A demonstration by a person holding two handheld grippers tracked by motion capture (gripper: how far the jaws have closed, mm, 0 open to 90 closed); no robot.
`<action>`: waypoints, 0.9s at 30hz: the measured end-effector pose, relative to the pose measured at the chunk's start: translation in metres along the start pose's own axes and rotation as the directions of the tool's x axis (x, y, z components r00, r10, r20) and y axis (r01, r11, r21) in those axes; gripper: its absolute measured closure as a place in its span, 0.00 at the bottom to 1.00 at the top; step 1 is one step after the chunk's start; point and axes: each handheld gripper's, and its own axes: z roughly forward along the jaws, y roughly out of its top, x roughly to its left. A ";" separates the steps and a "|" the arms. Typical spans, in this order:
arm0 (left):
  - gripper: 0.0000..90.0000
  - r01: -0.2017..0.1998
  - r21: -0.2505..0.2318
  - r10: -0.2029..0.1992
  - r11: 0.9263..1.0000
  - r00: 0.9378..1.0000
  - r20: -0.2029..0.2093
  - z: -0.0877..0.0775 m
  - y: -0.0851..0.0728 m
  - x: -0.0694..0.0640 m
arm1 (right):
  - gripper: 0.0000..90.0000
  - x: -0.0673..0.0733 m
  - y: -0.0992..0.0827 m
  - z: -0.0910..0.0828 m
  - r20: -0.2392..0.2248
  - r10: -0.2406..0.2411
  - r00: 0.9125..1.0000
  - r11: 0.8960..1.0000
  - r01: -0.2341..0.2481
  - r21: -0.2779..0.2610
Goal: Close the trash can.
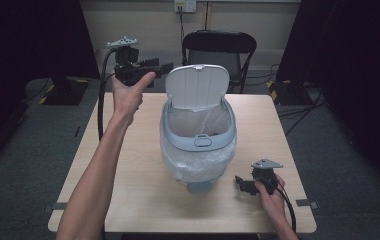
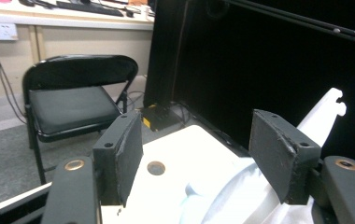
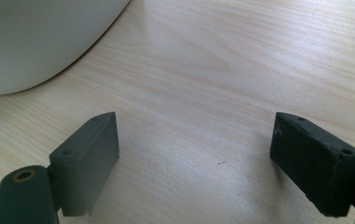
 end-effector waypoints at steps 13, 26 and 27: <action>0.35 -0.095 0.059 0.090 0.994 0.993 0.072 -0.011 -0.017 -0.021 | 0.16 0.000 0.000 0.000 0.000 0.000 1.000 1.000 0.000 0.000; 0.25 -0.168 0.130 0.154 0.977 0.981 0.115 -0.006 -0.031 -0.061 | 0.16 0.000 0.000 0.000 0.000 0.000 1.000 1.000 0.000 0.000; 0.25 -0.178 0.141 0.161 0.974 0.979 0.126 -0.004 -0.033 -0.064 | 0.16 0.000 0.000 0.000 0.000 0.000 1.000 1.000 0.000 0.000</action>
